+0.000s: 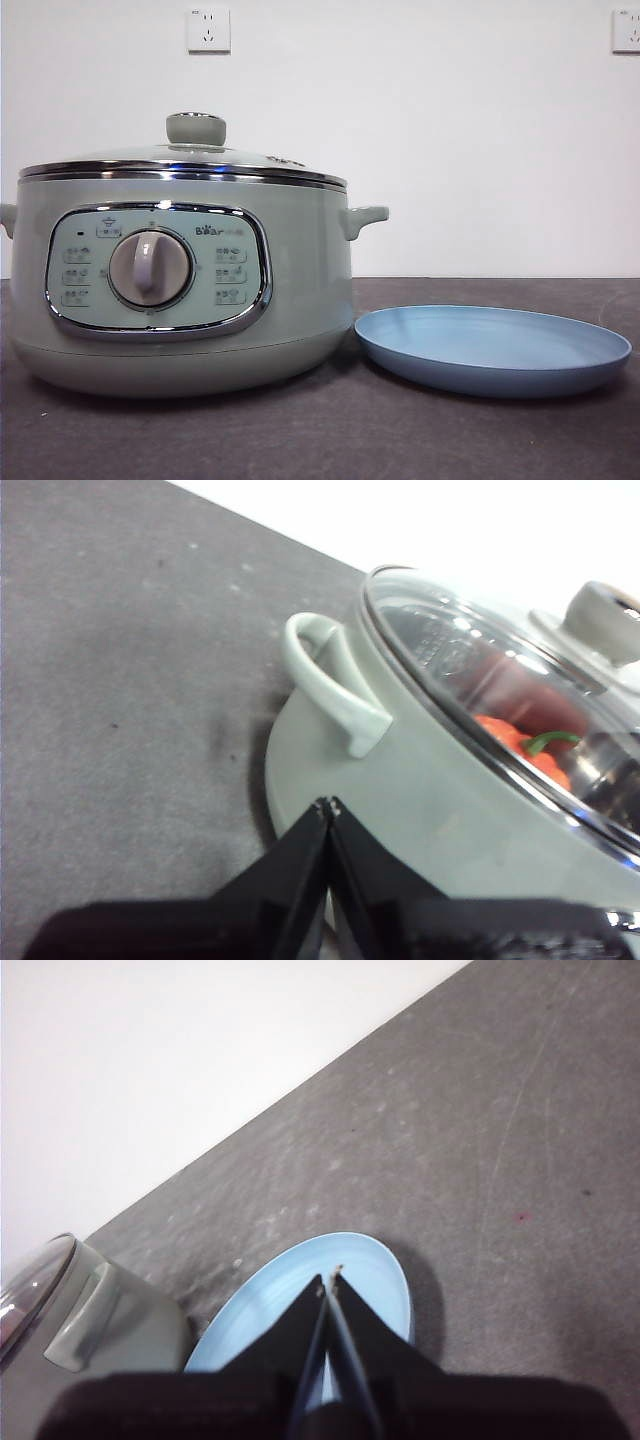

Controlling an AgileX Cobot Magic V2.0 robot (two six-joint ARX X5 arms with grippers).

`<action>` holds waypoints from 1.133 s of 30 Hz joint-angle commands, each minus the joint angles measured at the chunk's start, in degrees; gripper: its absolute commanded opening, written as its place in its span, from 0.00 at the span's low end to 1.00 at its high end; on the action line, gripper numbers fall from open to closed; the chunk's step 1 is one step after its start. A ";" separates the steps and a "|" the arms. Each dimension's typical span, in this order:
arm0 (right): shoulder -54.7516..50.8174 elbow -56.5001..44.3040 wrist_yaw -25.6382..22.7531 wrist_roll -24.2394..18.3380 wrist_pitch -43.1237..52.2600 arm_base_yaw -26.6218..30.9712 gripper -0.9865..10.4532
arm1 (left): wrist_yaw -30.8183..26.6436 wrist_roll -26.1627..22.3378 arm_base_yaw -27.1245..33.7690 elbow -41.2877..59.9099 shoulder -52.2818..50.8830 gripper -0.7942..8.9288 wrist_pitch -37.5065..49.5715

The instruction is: Take the pumpkin out from the steamer,put the pumpkin in the blue plate,close the lid

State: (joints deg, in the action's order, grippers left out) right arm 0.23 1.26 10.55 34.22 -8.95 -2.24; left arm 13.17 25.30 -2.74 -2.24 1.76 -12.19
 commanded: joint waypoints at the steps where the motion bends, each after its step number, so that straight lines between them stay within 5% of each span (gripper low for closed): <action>1: -0.13 0.04 0.52 1.77 0.28 -0.07 0.07 | 0.79 0.63 0.20 -0.15 0.00 0.08 0.42; 10: 4.66 7.52 1.16 0.68 -0.55 -0.07 0.07 | -0.15 0.22 0.20 -10.05 1.42 0.08 -4.70; 15: 11.47 14.03 1.53 -4.31 -0.57 -0.07 0.07 | 0.37 -0.39 0.20 -16.09 8.26 0.08 -5.53; 20: 19.37 21.51 1.77 -9.99 -0.59 -0.07 0.07 | 2.58 -6.05 0.17 -22.97 17.79 0.08 -6.45; 26: 29.44 30.88 8.79 -18.45 -2.32 -0.07 0.07 | 7.67 -13.81 0.13 -33.29 29.35 0.08 -11.37; 34: 41.07 41.55 20.65 -27.30 -11.23 -0.07 0.09 | 18.23 -18.29 0.07 -44.46 40.59 0.08 -19.06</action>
State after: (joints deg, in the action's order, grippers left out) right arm 40.60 42.17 29.85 9.98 -19.81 -2.24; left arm 30.09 9.28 -2.74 -46.06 41.87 -30.74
